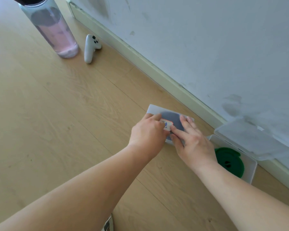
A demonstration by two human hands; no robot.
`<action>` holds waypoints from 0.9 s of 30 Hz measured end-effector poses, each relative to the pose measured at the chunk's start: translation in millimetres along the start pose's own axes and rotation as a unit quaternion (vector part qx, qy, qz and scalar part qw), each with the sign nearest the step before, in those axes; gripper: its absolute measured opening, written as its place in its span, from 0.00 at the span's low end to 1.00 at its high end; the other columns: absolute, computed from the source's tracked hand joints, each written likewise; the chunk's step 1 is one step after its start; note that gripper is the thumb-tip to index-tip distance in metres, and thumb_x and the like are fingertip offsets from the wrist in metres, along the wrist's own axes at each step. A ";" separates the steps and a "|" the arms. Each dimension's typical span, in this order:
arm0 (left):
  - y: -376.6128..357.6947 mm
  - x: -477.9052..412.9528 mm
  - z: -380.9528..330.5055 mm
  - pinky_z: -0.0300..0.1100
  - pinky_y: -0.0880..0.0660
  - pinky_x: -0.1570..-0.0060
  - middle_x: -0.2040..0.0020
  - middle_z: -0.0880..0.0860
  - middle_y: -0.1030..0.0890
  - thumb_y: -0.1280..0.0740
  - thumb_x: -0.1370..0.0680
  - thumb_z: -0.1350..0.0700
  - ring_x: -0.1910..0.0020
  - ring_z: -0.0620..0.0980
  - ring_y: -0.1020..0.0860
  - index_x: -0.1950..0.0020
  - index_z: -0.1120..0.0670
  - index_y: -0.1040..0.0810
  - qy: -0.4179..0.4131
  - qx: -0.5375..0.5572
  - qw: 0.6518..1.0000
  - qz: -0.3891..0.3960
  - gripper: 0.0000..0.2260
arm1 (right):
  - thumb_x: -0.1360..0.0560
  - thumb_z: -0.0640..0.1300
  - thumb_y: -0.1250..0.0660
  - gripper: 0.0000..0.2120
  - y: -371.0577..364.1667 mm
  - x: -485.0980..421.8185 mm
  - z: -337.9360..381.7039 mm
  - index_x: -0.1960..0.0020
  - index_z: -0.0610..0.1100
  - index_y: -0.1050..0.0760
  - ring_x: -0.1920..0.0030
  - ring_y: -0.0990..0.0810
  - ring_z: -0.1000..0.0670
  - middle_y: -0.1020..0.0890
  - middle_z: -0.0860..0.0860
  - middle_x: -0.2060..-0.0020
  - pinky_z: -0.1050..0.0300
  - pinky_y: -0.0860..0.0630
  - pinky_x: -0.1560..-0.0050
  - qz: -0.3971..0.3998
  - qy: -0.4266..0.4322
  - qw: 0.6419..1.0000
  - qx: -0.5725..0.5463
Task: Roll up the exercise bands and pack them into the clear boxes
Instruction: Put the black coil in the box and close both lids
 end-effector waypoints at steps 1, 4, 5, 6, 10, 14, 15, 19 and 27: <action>-3.6 0.1 1.0 0.46 0.21 0.49 0.35 0.43 0.24 0.36 0.17 0.46 0.31 0.45 0.29 0.44 0.50 0.17 0.000 0.026 1.000 -0.003 0.11 | 0.16 0.56 0.39 0.17 0.5 -1.5 -1.2 0.29 0.64 0.26 0.18 0.44 0.53 0.38 0.55 0.19 0.46 0.28 0.32 0.001 -0.003 1.000 0.002; -9.0 -7.8 4.4 0.44 0.26 0.34 0.20 0.42 0.35 0.36 0.17 0.46 0.21 0.42 0.39 0.36 0.50 0.20 -0.034 0.054 0.998 0.000 0.13 | 0.16 0.57 0.42 0.19 2.0 -8.7 -5.5 0.26 0.66 0.31 0.17 0.48 0.53 0.42 0.56 0.18 0.46 0.33 0.26 0.002 -0.011 1.000 -0.002; -9.2 -14.0 3.6 0.45 0.29 0.30 0.19 0.44 0.37 0.36 0.16 0.46 0.20 0.43 0.40 0.34 0.49 0.20 -0.050 0.042 0.998 0.001 0.14 | 0.16 0.56 0.42 0.20 2.2 -11.9 -8.2 0.25 0.65 0.32 0.17 0.49 0.53 0.44 0.56 0.17 0.47 0.37 0.23 0.005 -0.010 1.000 -0.001; -7.9 -21.3 1.9 0.45 0.34 0.26 0.18 0.46 0.37 0.36 0.16 0.46 0.20 0.45 0.39 0.34 0.49 0.20 -0.061 0.018 0.998 -0.001 0.14 | 0.15 0.55 0.42 0.21 2.5 -15.6 -11.2 0.23 0.63 0.34 0.17 0.50 0.52 0.45 0.56 0.17 0.48 0.42 0.19 0.011 -0.009 1.000 0.002; 3.3 -50.4 -6.1 0.43 0.33 0.34 0.20 0.45 0.37 0.35 0.17 0.45 0.21 0.47 0.39 0.36 0.44 0.19 -0.037 -0.004 0.999 0.018 0.12 | 0.15 0.54 0.42 0.28 6.8 -32.4 -30.1 0.18 0.52 0.43 0.17 0.54 0.56 0.50 0.58 0.17 0.53 0.53 0.18 0.041 -0.044 0.998 -0.008; 3.6 -72.4 -17.2 0.43 0.33 0.32 0.18 0.46 0.40 0.38 0.16 0.46 0.20 0.47 0.41 0.35 0.45 0.20 -0.053 -0.041 0.997 0.049 0.13 | 0.16 0.49 0.40 0.28 13.2 -42.4 -38.1 0.18 0.48 0.42 0.18 0.56 0.60 0.50 0.58 0.17 0.58 0.53 0.20 0.066 -0.069 0.992 -0.079; 1.8 -75.5 -19.4 0.44 0.34 0.31 0.17 0.47 0.41 0.38 0.16 0.46 0.19 0.47 0.43 0.33 0.45 0.21 -0.056 -0.050 0.995 0.061 0.13 | 0.15 0.49 0.40 0.27 16.5 -42.8 -39.1 0.18 0.48 0.40 0.18 0.55 0.60 0.50 0.58 0.17 0.58 0.52 0.20 0.068 -0.073 0.992 -0.083; 2.7 -74.8 -25.8 0.45 0.28 0.41 0.25 0.47 0.31 0.36 0.17 0.46 0.21 0.48 0.39 0.38 0.48 0.19 -0.018 -0.005 0.998 0.056 0.12 | 0.16 0.50 0.38 0.24 39.0 -41.8 -37.8 0.21 0.51 0.34 0.19 0.46 0.57 0.41 0.57 0.18 0.62 0.46 0.25 0.058 -0.102 0.985 -0.128; 1.4 -46.6 -96.2 0.49 0.24 0.39 0.38 0.49 0.18 0.33 0.19 0.48 0.36 0.52 0.23 0.35 0.52 0.19 -0.033 0.190 0.981 0.009 0.14 | 0.19 0.53 0.35 0.18 128.7 -10.7 -54.3 0.29 0.54 0.25 0.31 0.24 0.49 0.21 0.54 0.32 0.58 0.31 0.37 0.058 -0.116 0.990 -0.063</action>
Point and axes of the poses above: each hand's wrist, its own x-axis away from the middle knuckle, its own y-axis out of the back of the hand, z = x × y, the point moved 8 cm from there along -x, towards the middle knuckle
